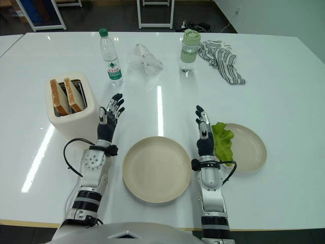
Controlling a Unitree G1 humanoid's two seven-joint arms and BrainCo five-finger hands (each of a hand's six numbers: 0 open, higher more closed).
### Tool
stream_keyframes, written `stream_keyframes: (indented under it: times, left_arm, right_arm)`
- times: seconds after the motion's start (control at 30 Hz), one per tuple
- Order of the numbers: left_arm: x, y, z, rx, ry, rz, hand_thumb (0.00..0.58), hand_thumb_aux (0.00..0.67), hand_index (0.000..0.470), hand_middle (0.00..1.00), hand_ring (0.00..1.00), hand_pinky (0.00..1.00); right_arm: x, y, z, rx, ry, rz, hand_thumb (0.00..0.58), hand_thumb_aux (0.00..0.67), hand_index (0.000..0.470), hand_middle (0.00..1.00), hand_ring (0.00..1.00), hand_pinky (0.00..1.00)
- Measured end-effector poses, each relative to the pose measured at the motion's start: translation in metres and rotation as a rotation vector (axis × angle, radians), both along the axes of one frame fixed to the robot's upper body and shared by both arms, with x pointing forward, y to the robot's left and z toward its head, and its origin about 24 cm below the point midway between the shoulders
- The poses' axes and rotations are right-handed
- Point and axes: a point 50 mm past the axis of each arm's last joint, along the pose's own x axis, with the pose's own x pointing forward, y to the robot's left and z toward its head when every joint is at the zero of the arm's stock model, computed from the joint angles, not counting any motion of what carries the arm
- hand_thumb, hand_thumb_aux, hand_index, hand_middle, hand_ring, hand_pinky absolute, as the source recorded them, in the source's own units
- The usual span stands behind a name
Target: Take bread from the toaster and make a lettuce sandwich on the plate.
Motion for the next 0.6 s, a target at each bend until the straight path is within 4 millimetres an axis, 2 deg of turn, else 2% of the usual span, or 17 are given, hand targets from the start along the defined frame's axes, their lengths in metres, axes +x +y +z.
stream_keyframes:
  times: [0.27, 0.43, 0.6]
  left_arm:
    - [-0.001, -0.001, 0.004, 0.023, -0.037, 0.005, 0.000, 0.000, 0.000, 0.00, 0.00, 0.00]
    - [-0.007, 0.001, 0.013, 0.028, -0.080, -0.002, 0.000, 0.000, 0.000, 0.00, 0.00, 0.00]
    - [-0.035, 0.009, 0.085, 0.051, -0.362, -0.005, 0.000, 0.000, 0.000, 0.00, 0.00, 0.00]
  right_arm:
    - [-0.001, 0.000, -0.001, 0.001, 0.005, 0.000, 0.000, 0.000, 0.000, 0.00, 0.00, 0.00]
    - [-0.001, 0.000, -0.001, 0.002, 0.006, -0.001, 0.000, 0.000, 0.000, 0.00, 0.00, 0.00]
    - [-0.002, 0.000, -0.002, 0.006, 0.007, -0.006, 0.000, 0.000, 0.000, 0.00, 0.00, 0.00]
